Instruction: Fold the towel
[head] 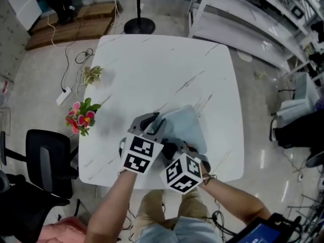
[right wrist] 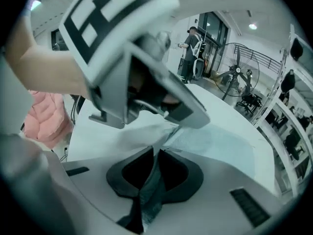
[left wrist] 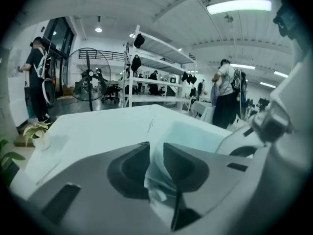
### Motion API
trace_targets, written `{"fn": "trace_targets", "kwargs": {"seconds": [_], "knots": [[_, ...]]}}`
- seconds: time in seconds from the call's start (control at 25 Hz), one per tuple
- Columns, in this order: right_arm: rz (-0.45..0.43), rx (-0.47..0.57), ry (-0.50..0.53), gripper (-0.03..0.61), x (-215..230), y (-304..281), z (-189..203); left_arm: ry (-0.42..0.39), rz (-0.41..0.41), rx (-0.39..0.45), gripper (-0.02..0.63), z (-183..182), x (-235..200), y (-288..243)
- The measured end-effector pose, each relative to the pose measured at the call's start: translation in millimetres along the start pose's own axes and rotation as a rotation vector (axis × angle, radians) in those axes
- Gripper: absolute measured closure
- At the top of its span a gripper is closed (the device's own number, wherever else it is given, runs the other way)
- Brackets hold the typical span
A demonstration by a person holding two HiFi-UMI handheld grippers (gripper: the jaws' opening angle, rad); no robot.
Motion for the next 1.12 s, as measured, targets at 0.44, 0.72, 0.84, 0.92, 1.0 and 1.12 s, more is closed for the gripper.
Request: {"fn": "trace_targets", "kwargs": {"seconds": [0.44, 0.72, 0.84, 0.92, 1.0, 1.12], "knots": [[-0.113, 0.301, -0.136, 0.519, 12, 66, 5, -0.026, 0.033, -0.104, 0.566, 30, -8, -24], [-0.083, 0.338, -0.282, 0.563, 36, 87, 8, -0.037, 0.050, -0.116, 0.575, 31, -9, -25], [-0.128, 0.272, -0.258, 0.563, 4, 65, 18, -0.044, 0.052, -0.121, 0.575, 31, -9, -25], [-0.137, 0.226, -0.233, 0.563, -15, 50, 32, -0.044, 0.058, -0.122, 0.575, 31, -9, -24], [-0.127, 0.202, -0.228, 0.563, -23, 43, 43, -0.044, 0.065, -0.122, 0.575, 31, -8, -24], [-0.118, 0.197, -0.215, 0.565, -24, 40, 44, -0.040, 0.068, -0.121, 0.575, 32, -9, -25]]}}
Point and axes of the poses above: the fingertips, and each gripper's own axes: y backward along the fingers, x to its right, z out of its underside, the point moved 3 cm from there along y, backward along the fingers, and after that the axes turned 6 degrees about z, right-handed, at the moved point
